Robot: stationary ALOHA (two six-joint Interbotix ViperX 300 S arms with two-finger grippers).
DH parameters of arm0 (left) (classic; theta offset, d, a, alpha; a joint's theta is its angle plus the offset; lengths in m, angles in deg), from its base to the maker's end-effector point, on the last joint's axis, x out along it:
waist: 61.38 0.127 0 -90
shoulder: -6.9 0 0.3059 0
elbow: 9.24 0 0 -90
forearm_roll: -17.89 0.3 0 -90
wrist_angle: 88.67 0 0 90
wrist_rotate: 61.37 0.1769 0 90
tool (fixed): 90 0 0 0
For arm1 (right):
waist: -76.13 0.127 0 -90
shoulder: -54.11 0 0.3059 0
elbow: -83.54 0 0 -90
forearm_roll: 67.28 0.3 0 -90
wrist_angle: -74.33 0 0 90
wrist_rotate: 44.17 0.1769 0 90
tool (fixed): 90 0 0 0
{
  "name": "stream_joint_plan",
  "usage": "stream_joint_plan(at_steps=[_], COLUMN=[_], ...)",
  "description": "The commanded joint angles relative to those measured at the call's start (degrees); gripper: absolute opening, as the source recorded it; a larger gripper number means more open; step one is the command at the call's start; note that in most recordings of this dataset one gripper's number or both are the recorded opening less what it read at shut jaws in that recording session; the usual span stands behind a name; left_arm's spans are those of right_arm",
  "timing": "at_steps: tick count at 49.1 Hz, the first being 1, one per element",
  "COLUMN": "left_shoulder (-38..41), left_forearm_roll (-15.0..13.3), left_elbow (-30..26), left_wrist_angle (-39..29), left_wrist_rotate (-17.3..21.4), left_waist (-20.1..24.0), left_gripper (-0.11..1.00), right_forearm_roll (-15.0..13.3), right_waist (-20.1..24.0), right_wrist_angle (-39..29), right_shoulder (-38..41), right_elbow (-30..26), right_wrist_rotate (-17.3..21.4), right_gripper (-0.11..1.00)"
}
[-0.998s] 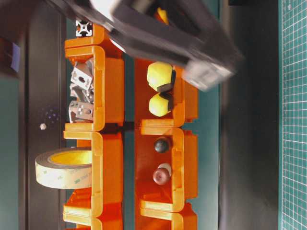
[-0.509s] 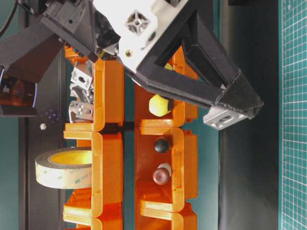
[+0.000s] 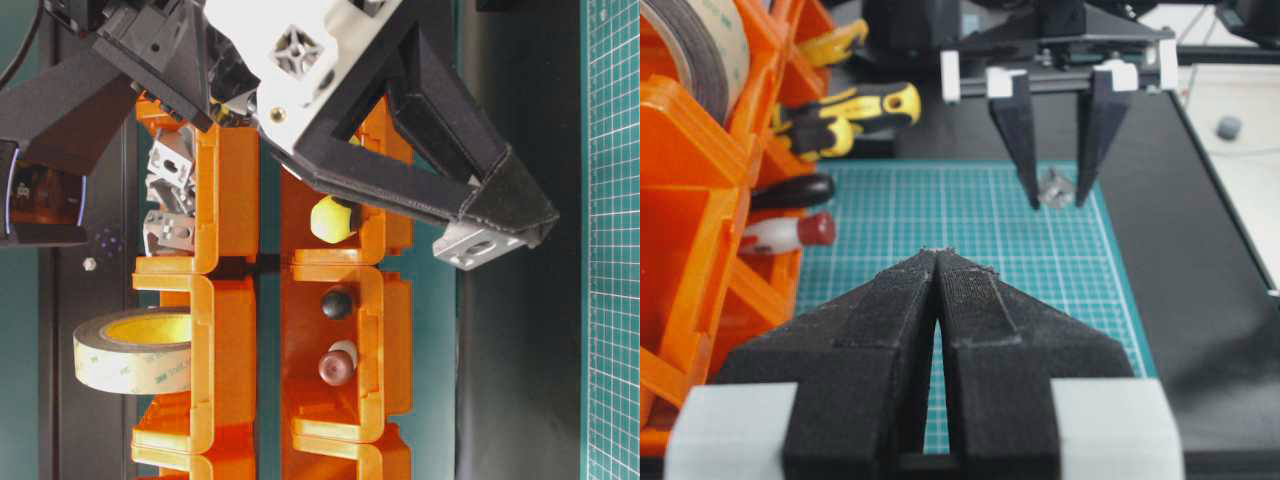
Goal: Pick corner brachets from container rack with right arm.
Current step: 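Hold the bracket above the green cutting mat with the right gripper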
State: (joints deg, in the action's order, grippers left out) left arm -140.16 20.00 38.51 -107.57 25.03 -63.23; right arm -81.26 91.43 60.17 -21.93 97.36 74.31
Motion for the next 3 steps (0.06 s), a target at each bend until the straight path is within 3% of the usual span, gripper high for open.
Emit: stream_joint_plan(at_steps=[1,3], left_shoulder=[0.4,0.4], left_forearm_roll=[0.2,0.2], left_elbow=[-1.6,-1.6], left_wrist_angle=[0.3,0.3], left_wrist_rotate=[-0.2,-0.2], left_waist=[0.0,0.0], left_gripper=[0.00,0.00], right_forearm_roll=[0.4,0.4], right_waist=[-0.1,-0.1], right_wrist_angle=[0.6,0.6], right_shoulder=[-0.7,-0.6], right_elbow=[-1.2,-1.4], right_wrist_rotate=[0.1,0.1], right_gripper=[0.53,0.64])
